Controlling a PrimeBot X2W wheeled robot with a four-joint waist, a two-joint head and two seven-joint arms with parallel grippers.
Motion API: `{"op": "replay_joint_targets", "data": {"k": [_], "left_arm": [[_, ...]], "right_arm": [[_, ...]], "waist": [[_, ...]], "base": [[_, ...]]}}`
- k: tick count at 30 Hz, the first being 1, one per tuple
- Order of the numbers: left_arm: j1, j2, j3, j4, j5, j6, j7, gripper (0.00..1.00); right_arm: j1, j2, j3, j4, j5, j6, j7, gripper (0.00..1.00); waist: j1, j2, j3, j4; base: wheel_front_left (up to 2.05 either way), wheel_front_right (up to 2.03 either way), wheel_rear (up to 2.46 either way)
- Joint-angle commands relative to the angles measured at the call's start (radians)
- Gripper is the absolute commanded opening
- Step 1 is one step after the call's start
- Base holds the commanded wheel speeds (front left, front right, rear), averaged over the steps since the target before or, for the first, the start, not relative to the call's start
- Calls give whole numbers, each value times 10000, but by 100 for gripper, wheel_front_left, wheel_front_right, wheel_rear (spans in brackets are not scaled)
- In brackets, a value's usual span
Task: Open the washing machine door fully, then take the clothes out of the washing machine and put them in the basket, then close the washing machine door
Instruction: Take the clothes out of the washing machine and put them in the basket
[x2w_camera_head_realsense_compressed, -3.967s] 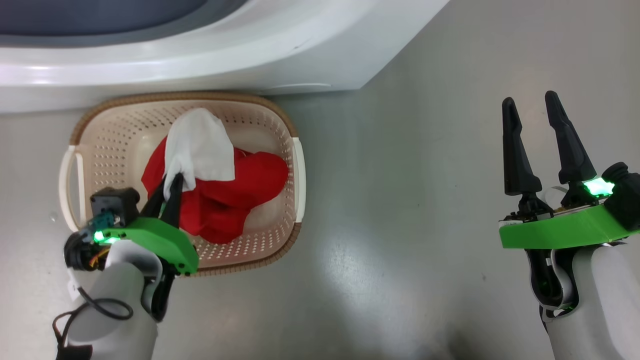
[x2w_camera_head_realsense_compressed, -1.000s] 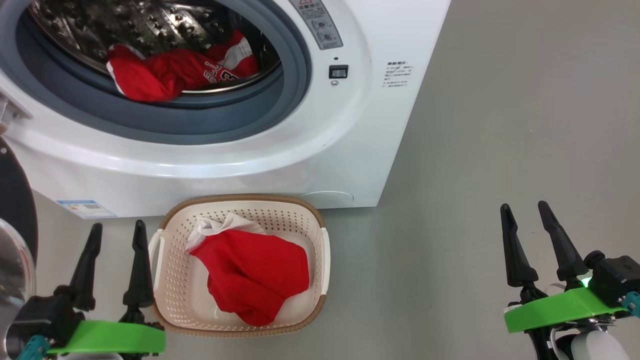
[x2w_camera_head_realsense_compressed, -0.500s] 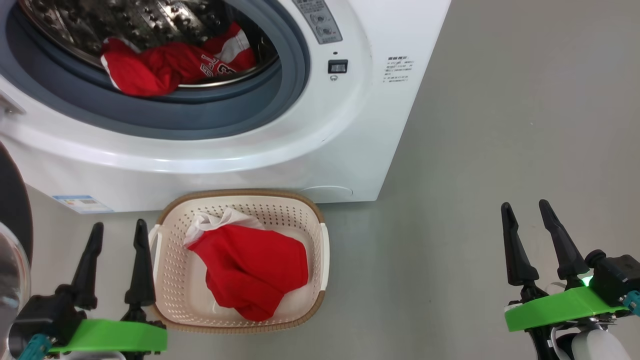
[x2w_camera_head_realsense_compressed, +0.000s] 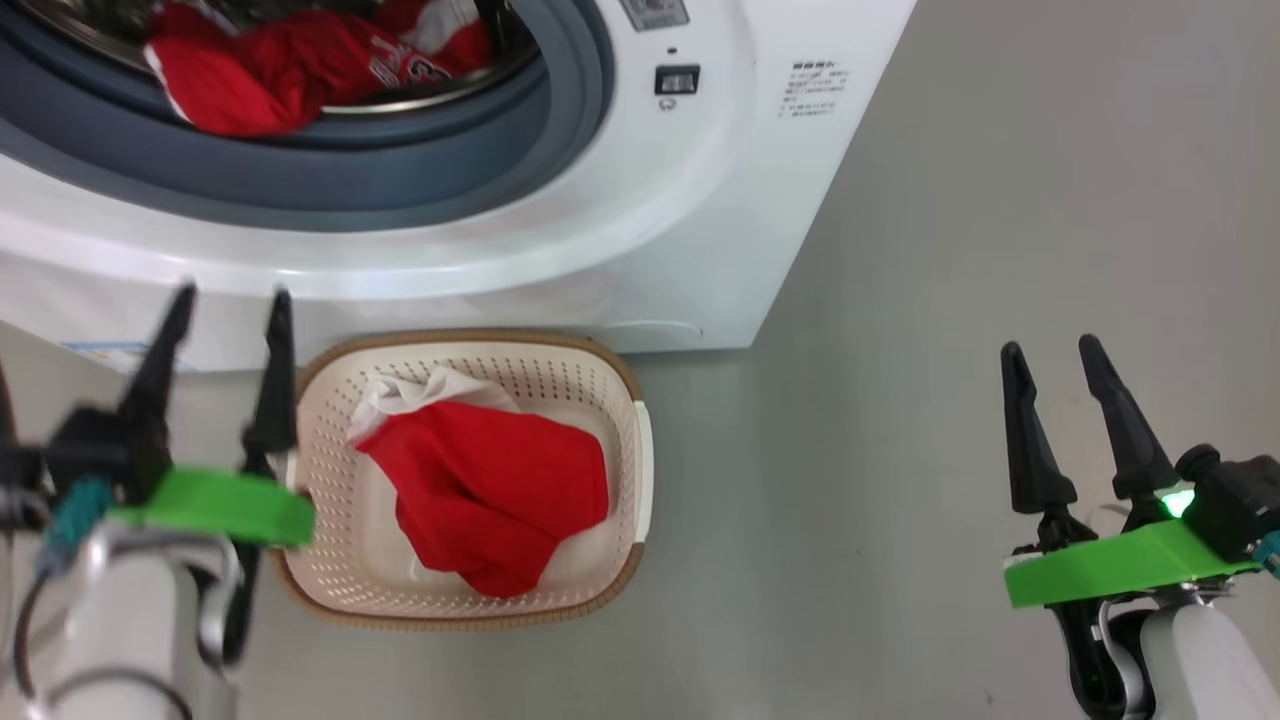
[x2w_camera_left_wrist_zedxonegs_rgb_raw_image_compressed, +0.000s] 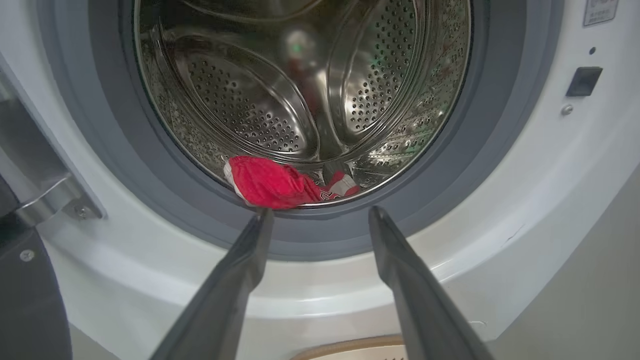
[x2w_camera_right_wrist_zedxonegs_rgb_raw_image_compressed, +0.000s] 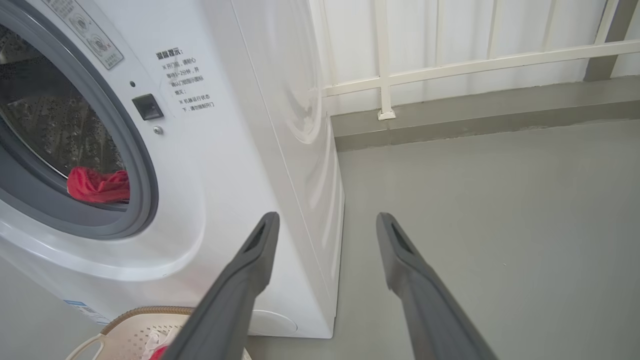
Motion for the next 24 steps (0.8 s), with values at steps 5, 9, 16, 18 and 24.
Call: {"op": "replay_joint_targets", "data": {"k": [5,9,16,18,24], "left_arm": [[-1799,822,-122,1041,1046,112,-49,100],[-3046,1119,-595,2062,1654,272,-49,100],[-5015,1358,-1462,4104,2517,622,-49,100],[-5552,1389,-1640,4697,2695,748,-49,100],[-6989,1476,-2066,6519,3124,1047,142,100]], "right_arm": [[-411,-28,369,-306,135,77,-63,100],[-568,-28,447,-321,214,77,-63,100],[-690,-28,472,-351,326,77,-63,100],[-721,-28,484,-357,347,77,-63,100],[-811,-28,550,-376,419,77,-63,100]], "waist": [[0,0,645,-299],[0,0,900,-452],[0,0,1156,-587],[0,0,1208,-618],[0,0,1342,-702]], "base": [[0,0,0],[0,0,0],[0,0,0],[0,0,0],[0,0,0]]}}
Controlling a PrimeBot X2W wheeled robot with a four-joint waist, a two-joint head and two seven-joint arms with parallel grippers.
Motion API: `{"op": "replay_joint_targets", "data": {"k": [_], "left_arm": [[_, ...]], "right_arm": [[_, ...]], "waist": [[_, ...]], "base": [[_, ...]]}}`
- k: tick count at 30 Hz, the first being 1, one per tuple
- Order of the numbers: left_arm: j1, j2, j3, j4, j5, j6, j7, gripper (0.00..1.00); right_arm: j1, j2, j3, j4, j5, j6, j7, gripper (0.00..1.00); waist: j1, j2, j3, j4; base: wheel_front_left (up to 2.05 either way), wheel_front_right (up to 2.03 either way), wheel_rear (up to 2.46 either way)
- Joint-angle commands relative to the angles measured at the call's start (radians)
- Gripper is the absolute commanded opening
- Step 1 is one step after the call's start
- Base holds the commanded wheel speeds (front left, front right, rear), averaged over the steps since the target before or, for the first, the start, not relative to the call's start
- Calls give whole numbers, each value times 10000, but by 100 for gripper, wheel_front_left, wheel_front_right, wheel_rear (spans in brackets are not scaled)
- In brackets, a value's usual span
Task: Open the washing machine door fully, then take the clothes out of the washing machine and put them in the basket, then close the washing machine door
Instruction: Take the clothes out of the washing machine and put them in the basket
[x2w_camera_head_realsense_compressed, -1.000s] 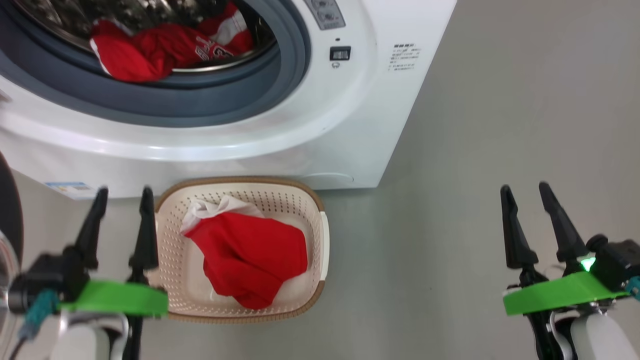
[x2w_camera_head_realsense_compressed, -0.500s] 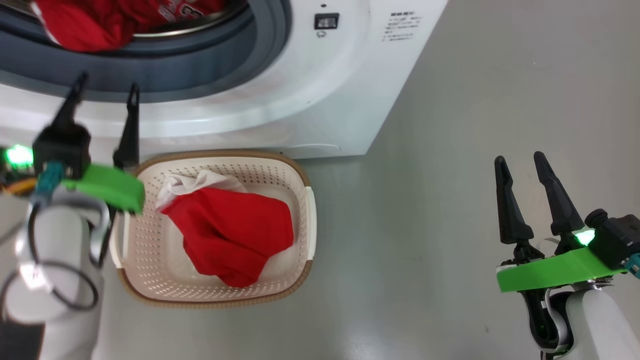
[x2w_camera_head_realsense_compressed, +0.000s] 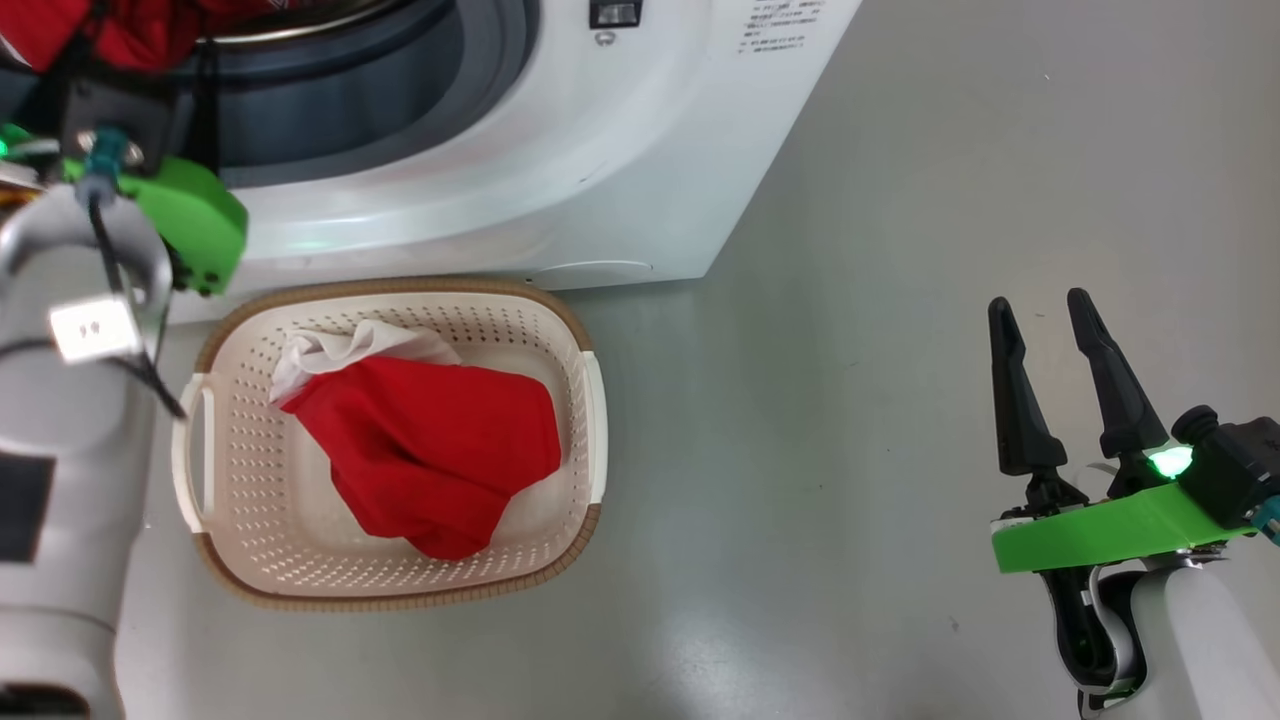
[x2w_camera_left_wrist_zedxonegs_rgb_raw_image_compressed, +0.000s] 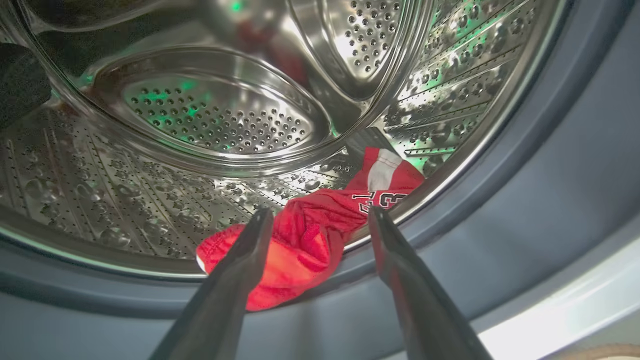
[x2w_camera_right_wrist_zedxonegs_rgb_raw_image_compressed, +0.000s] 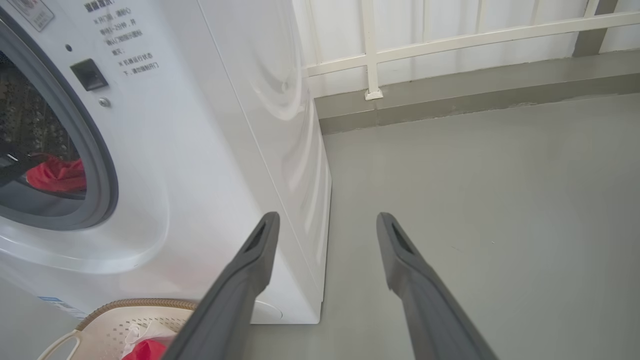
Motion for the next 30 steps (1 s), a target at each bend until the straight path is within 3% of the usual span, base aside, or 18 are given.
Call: {"op": "replay_joint_targets", "data": {"k": [1,12,20,27,28,30], "left_arm": [[-476,508,84,235,122,154,116,100],[-2069,625,-522,2176,579,287,1311,100],[-2528,827,-806,2579,716,473,2427,100],[-2636,968,-887,2659,607,532,2674,100],[-2635,978,-899,2665,590,539,2692,87],[-2613,1000,-935,2677,565,559,2706,46]], "right_arm": [[-185,-24,281,-260,176,75,-63,100],[-420,-24,434,-275,254,75,-63,100],[-551,-24,530,-291,341,75,-63,100],[-581,-24,529,-306,392,75,-63,100],[-588,-24,521,-311,396,75,-63,100],[-602,-24,518,-321,403,75,-63,100]], "waist": [[0,0,49,-42],[0,0,352,-208],[0,0,549,-406],[0,0,635,-512],[0,0,646,-516],[0,0,658,-525]], "base": [[0,0,0],[0,0,0],[0,0,0],[0,0,0],[0,0,0],[0,0,0]]}}
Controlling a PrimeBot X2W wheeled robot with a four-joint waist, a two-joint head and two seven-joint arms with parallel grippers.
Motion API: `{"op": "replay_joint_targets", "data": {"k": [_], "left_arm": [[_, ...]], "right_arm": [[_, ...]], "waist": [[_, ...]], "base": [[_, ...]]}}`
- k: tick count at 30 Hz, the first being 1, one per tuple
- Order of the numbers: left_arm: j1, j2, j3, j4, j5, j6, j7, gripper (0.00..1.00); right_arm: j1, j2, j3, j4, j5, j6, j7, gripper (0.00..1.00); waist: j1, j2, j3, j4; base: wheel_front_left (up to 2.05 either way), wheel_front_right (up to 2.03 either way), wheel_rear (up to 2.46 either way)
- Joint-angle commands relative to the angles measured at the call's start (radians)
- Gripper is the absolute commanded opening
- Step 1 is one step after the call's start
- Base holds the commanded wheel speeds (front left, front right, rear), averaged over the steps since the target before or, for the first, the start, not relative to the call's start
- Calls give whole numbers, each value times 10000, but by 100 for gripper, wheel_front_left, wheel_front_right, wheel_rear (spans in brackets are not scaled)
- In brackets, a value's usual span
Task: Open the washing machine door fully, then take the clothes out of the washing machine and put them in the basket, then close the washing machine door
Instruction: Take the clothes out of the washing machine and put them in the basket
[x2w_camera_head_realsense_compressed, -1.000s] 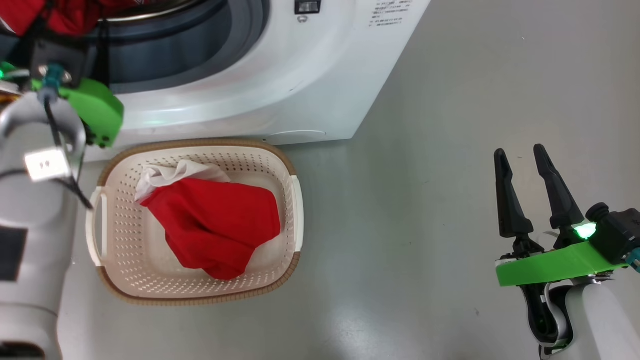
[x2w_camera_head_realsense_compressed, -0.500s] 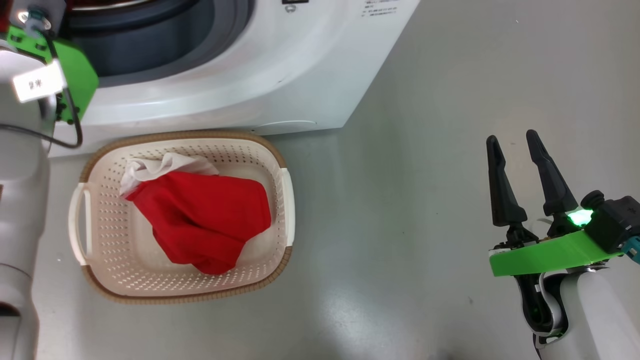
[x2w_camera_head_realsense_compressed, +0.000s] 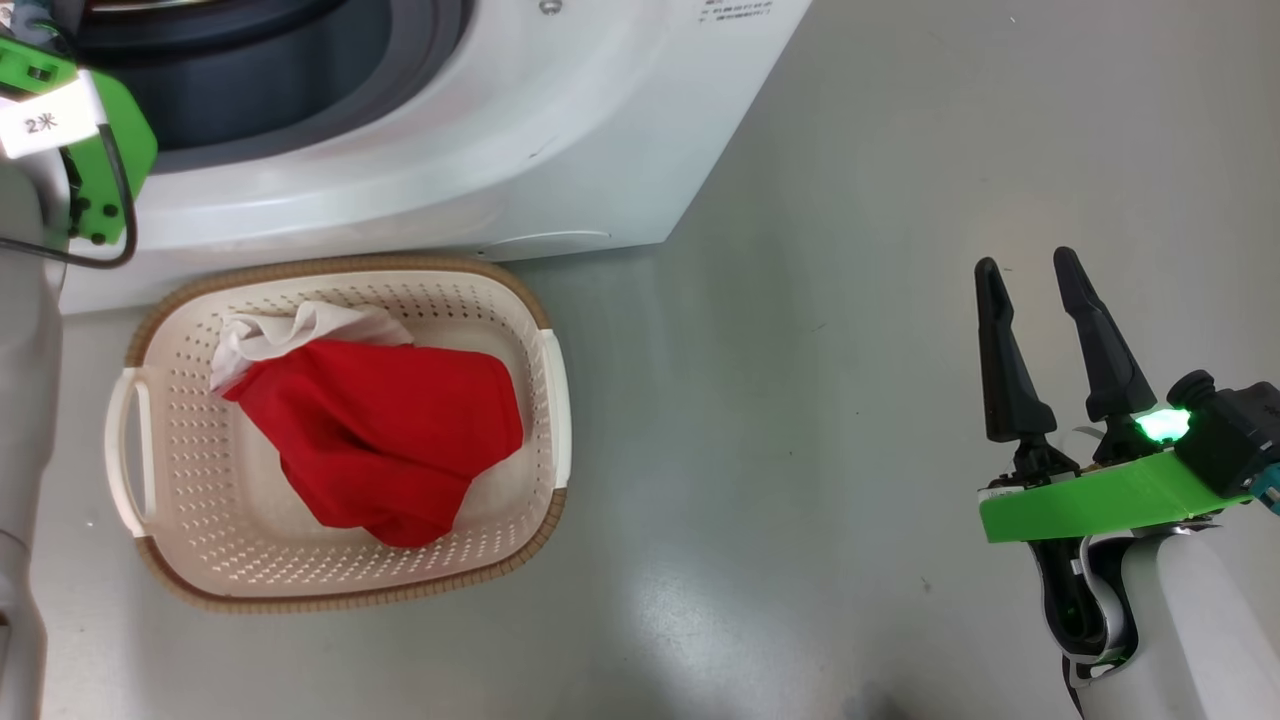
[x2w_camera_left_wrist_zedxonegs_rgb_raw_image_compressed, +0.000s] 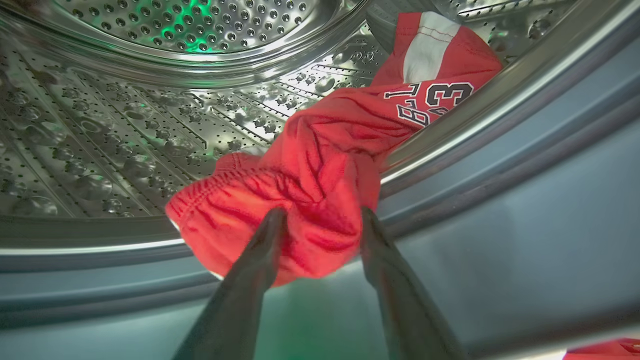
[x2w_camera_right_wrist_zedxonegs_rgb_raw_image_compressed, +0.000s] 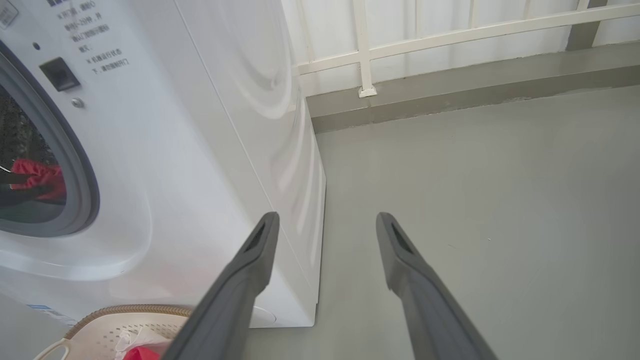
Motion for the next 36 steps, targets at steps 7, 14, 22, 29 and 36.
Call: {"op": "replay_joint_targets", "data": {"k": [7,14,22,29,36], "left_arm": [[-44,502,75,-144,-308,232,-230,0],[174,94,484,-269,-1037,203,-1354,0],[913,-452,1550,-630,-2493,-28,-2713,0],[2022,-842,2417,-2746,-3656,-733,-2861,0],[3492,-1183,3132,-4996,-4188,-1056,-2864,0]], "right_arm": [[-10,-20,170,-294,40,75,-63,100],[66,-20,31,-258,-54,75,-63,100],[238,-20,-82,-281,-221,75,-63,100],[320,-20,-162,-299,-360,75,-63,100],[396,-20,-181,-286,-483,75,-63,100]], "waist": [[0,-1,-29,66],[0,-1,-234,276],[0,-1,-508,558],[0,-1,-651,785],[0,-1,-811,945]], "base": [[0,0,0],[0,0,0],[0,0,0],[0,0,0],[0,0,0]]}}
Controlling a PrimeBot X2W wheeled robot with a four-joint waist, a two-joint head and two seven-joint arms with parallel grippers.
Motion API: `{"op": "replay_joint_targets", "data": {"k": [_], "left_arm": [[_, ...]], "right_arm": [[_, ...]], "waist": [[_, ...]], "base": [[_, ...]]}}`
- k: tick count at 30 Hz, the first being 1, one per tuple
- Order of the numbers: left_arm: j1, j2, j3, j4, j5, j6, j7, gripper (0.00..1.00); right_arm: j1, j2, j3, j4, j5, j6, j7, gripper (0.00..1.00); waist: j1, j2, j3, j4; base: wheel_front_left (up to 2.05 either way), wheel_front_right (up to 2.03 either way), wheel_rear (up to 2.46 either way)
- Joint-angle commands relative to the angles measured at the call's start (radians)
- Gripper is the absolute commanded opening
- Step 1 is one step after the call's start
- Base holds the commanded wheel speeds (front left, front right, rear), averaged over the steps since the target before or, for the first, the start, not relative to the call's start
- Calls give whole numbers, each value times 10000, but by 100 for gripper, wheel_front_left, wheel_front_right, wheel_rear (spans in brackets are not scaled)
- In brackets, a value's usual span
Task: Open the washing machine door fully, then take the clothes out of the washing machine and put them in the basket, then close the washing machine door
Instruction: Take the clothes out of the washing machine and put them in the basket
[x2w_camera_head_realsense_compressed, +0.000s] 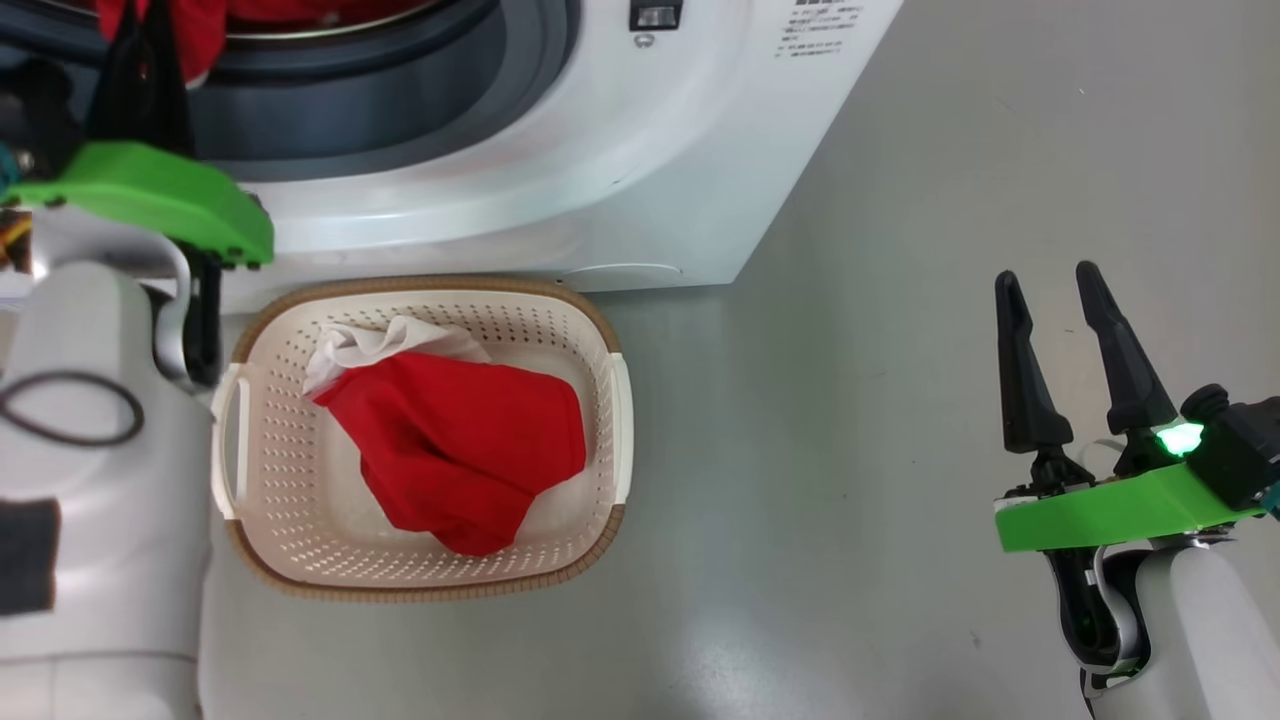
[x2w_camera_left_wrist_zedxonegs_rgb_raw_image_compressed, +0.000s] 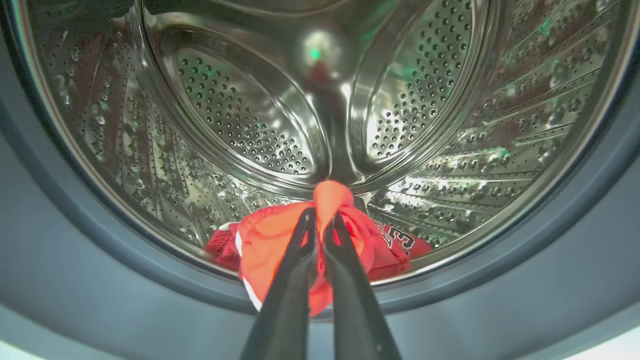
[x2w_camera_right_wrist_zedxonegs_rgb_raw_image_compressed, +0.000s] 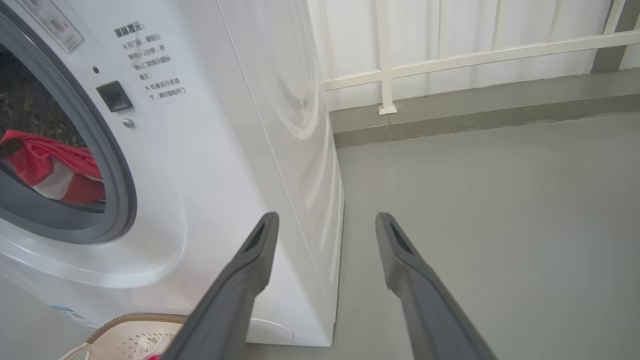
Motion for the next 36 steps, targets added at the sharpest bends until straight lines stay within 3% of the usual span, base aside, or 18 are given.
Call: {"op": "replay_joint_targets", "data": {"k": [1,14,36], "left_arm": [[347,314,305,-653,-58,-119,-91,0],[2775,-401,1362,-3973,-61,-409,-92,0],[5477,-700,1286,-9065,-829,-445,-93,0]], "right_arm": [[154,-12,173,-257,-51,77,-63,100],[436,-12,61,-243,-268,77,-63,100],[583,-12,-60,-217,-326,77,-63,100]], "waist": [[0,-1,-63,48],[0,-1,-416,323],[0,-1,-598,512]], "base": [[0,0,0],[0,0,0],[0,0,0]]}}
